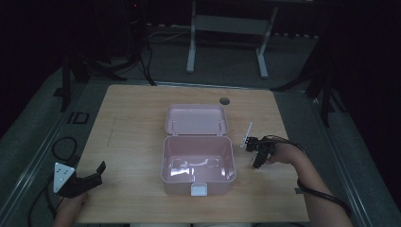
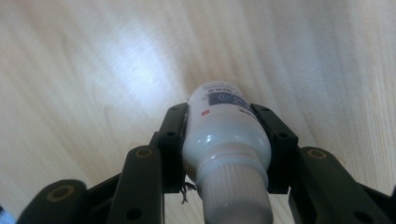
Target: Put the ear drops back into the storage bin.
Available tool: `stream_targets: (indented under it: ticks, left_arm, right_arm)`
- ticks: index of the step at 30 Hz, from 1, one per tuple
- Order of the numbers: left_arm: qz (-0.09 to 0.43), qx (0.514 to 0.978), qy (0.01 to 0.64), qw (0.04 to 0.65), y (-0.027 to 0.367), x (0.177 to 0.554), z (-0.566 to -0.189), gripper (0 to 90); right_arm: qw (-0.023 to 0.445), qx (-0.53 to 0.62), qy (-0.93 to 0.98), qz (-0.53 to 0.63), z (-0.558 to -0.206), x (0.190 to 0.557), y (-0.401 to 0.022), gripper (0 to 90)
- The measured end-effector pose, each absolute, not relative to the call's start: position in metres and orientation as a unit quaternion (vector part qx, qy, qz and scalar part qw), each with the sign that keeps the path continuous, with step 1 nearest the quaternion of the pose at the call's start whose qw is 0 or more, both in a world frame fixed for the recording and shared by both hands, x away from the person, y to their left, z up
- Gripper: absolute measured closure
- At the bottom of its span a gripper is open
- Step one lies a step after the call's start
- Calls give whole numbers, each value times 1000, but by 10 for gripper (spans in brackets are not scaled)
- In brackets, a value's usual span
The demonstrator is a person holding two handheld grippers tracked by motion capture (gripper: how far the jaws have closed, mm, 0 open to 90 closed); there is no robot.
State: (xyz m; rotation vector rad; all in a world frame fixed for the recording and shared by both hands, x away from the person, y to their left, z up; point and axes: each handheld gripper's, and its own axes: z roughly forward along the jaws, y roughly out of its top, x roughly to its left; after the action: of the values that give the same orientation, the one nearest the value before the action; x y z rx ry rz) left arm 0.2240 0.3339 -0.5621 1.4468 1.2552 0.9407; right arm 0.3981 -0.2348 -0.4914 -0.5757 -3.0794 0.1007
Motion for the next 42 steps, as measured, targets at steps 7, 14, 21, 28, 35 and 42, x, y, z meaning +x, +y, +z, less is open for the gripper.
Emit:
stream_targets:
  ticks: [7, 14, 21, 28, 35, 42]
  left_arm:
    - [386, 594, 516, 482, 334, 224, -562, 4]
    - [386, 594, 516, 482, 334, 224, -562, 4]
    - [386, 594, 516, 482, 334, 224, -562, 4]
    - [387, 594, 517, 481, 334, 224, -562, 4]
    - [386, 594, 517, 481, 334, 224, -562, 4]
    - [387, 594, 516, 481, 334, 224, -562, 4]
  right_arm:
    - [-6, -116, -992, 53, -493, 385, -230, 596]
    - [-16, -69, -997, 39, -493, 375, -229, 596]
    - [-23, -31, -998, 55, -492, 364, -232, 596]
    - [-26, -1, -999, 40, -489, 355, -235, 596]
    - [-38, 12, -998, 52, -486, 349, -235, 596]
    - [-27, -1, -998, 52, -479, 343, -234, 596]
